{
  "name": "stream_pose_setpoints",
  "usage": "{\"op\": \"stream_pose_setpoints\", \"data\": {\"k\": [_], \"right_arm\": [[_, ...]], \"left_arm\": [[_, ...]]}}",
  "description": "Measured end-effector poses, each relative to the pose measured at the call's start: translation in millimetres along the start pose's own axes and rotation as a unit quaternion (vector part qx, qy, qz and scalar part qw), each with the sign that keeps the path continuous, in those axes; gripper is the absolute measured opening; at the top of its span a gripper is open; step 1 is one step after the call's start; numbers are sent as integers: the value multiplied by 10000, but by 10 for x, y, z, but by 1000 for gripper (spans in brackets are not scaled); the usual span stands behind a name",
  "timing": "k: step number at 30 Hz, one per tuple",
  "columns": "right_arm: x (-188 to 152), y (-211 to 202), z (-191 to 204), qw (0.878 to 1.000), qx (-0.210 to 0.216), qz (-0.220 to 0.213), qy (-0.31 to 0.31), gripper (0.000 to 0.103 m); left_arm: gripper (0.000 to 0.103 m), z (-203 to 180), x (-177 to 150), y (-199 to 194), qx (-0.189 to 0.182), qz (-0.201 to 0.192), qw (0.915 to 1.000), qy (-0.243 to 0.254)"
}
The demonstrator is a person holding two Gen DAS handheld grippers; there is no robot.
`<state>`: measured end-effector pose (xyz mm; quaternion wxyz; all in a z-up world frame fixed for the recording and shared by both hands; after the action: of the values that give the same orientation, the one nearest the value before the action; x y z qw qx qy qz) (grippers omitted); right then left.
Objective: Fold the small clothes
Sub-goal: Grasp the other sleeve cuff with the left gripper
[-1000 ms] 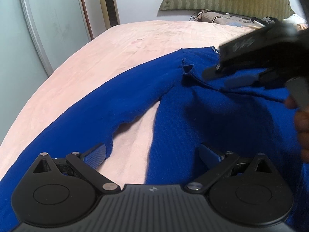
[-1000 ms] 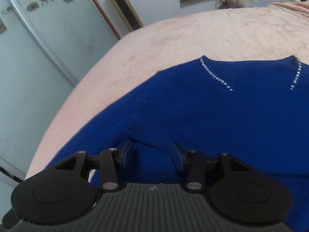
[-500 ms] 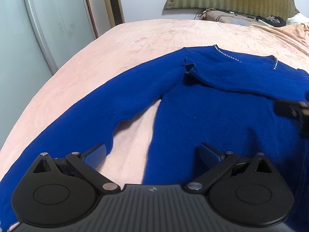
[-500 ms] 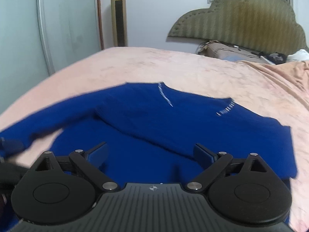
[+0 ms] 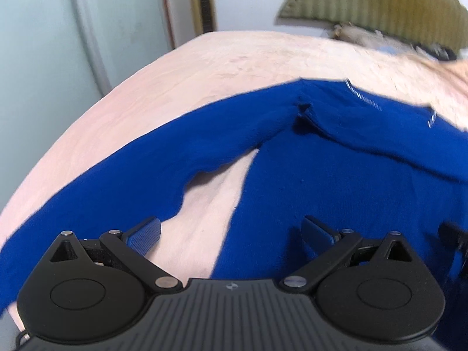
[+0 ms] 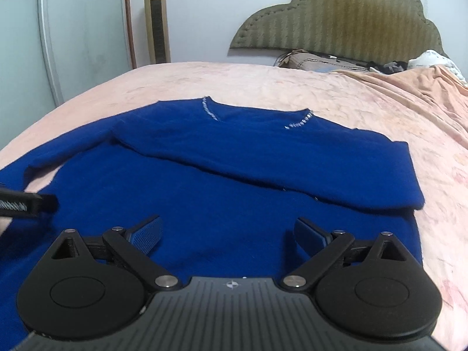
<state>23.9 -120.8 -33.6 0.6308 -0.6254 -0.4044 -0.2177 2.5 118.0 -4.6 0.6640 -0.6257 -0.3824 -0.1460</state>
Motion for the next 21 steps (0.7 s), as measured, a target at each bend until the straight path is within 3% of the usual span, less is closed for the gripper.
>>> {"op": "stream_pose_setpoints", "data": {"k": [7,11,15,21], "right_arm": [[-159,11,-74,9995,261,-88,184,103],[-162,9,-84,9992,318,-111,235,103],[-168,6,-97,9989,356,-139,261,103],[-169,12,-95,9988,377,-153,286,103]], "left_arm": [[103,475,56,-135,339,-254,9937,-1039],[103,940,29,-194,432,-225,9775,-2054],[103,1489,-131,-217,119,-137,9428,-3328],[103,2082,-372,-295,-565,-678,8800,-4666]]}}
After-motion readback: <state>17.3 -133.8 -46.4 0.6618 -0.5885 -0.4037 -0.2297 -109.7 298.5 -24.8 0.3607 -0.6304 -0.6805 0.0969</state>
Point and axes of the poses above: each gripper's, at about its wrist camera, not at the fingertips, and y roughly the way its jaws point, z to its left, x to its top, the point moved 2 cm from there along y, roughly the way its jaws point, and after that the axes turned 11 degrees about -y, right-handed, at the moved point
